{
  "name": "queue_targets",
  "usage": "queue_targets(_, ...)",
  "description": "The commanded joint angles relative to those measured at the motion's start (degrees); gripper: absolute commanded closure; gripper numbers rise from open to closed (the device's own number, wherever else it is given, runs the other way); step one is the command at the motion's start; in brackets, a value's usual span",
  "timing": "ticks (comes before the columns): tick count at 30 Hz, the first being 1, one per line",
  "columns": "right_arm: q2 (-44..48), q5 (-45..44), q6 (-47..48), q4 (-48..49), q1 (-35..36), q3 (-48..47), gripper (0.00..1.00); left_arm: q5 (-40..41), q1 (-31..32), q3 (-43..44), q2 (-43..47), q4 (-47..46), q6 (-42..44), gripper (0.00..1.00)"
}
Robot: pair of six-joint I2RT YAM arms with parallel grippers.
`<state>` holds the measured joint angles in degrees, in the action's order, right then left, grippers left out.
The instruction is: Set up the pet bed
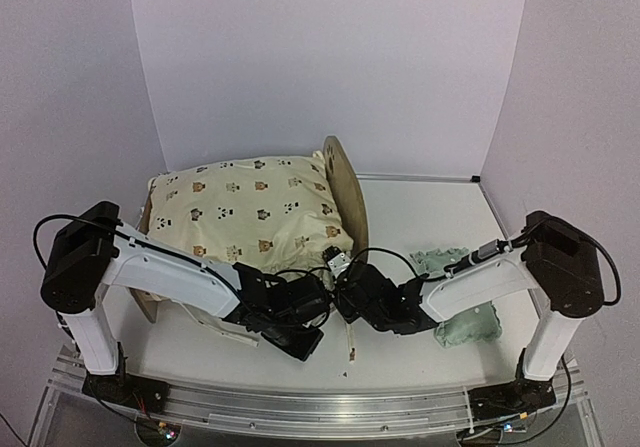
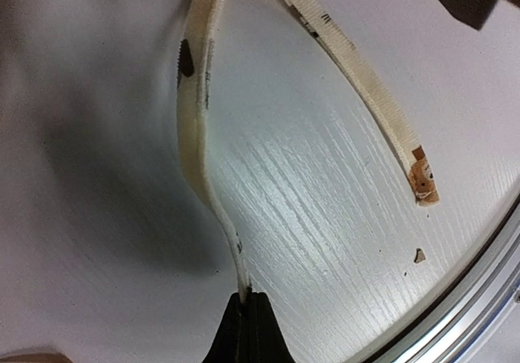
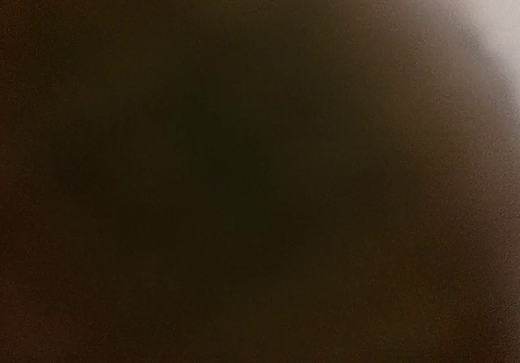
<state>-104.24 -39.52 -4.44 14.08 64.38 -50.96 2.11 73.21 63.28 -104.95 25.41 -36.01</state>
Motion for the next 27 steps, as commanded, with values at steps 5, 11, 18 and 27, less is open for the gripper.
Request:
queue_targets(5, -1.5, -2.8, 6.0, 10.4, -0.3, 0.5, 0.95, 0.4, -0.2, -0.2, 3.6, -1.4, -0.1, 1.00)
queue_targets(11, 3.0, -1.1, 6.2, 10.5, -0.3, 4.0, 1.00, 2.1, -0.1, 0.3, 4.8, -0.8, -0.1, 1.00)
queue_targets(18, 9.4, 2.2, 5.5, 10.5, -0.3, 8.4, 1.00, 3.8, -0.2, 2.7, 5.5, -0.5, 0.7, 1.00)
queue_targets(27, 12.2, 3.8, 4.9, 10.1, -0.2, 10.2, 1.00, 5.6, -0.2, 5.6, 6.6, -1.6, 3.1, 1.00)
